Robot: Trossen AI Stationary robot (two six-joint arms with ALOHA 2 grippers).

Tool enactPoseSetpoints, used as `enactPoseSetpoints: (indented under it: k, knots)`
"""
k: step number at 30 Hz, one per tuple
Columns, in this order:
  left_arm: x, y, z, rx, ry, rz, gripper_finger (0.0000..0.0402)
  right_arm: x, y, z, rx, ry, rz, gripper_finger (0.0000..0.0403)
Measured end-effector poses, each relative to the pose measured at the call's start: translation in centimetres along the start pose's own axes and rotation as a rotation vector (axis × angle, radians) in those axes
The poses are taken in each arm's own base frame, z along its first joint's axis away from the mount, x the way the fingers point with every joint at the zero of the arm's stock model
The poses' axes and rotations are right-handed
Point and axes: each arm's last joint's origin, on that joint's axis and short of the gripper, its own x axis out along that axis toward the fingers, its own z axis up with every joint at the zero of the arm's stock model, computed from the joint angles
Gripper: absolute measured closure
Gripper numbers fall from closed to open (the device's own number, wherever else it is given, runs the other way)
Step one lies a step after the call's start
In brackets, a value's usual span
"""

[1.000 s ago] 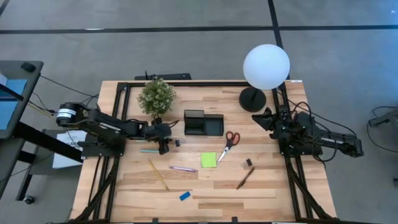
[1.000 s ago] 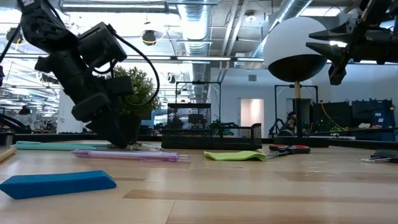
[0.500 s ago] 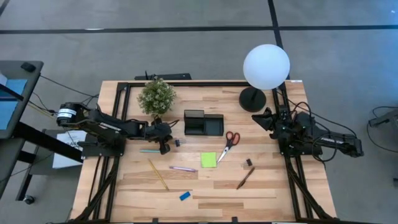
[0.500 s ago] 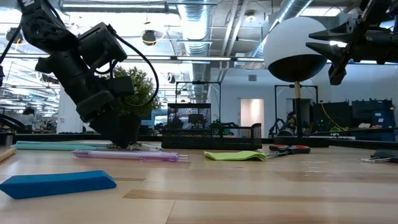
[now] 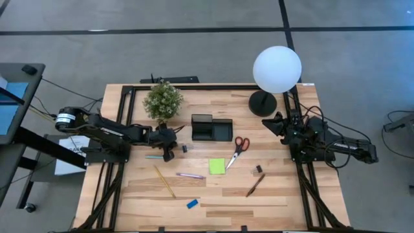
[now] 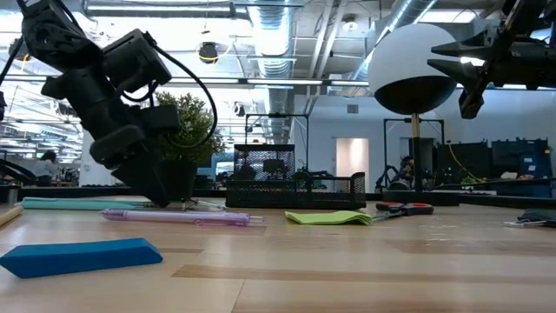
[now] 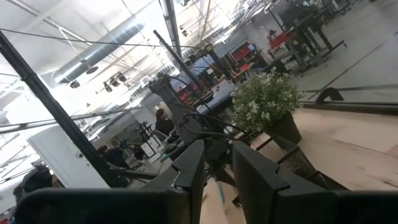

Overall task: Pick and place office supplies into organizer
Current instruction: Put the blue pencil into the black desk organizer

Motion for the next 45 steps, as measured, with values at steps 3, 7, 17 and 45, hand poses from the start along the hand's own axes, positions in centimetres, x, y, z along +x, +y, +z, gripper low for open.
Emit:
enactPoseSetpoints:
  k: [3, 7, 17, 45]
  knots:
    - [0.0, 0.0, 0.0, 0.003, 0.0, 0.0, 0.0309, 0.0, 0.0, 0.0, 0.0, 0.0, 0.0, 0.0326]
    - [-0.1, 0.0, -0.1, 0.037, 0.016, 0.008, 0.0282, 0.0, 0.0, 0.0, 0.0, 0.0, 0.0, 0.0326]
    - [-0.2, 0.3, -0.8, 0.083, 0.099, 0.038, 0.0281, 0.0, 0.0, 0.0, 0.0, 0.0, 0.0, 0.0326]
    - [-2.1, -1.0, 6.2, -0.022, -0.045, 0.114, 0.0398, 0.0, 0.0, 0.0, 0.001, -0.001, 0.001, 0.0326]
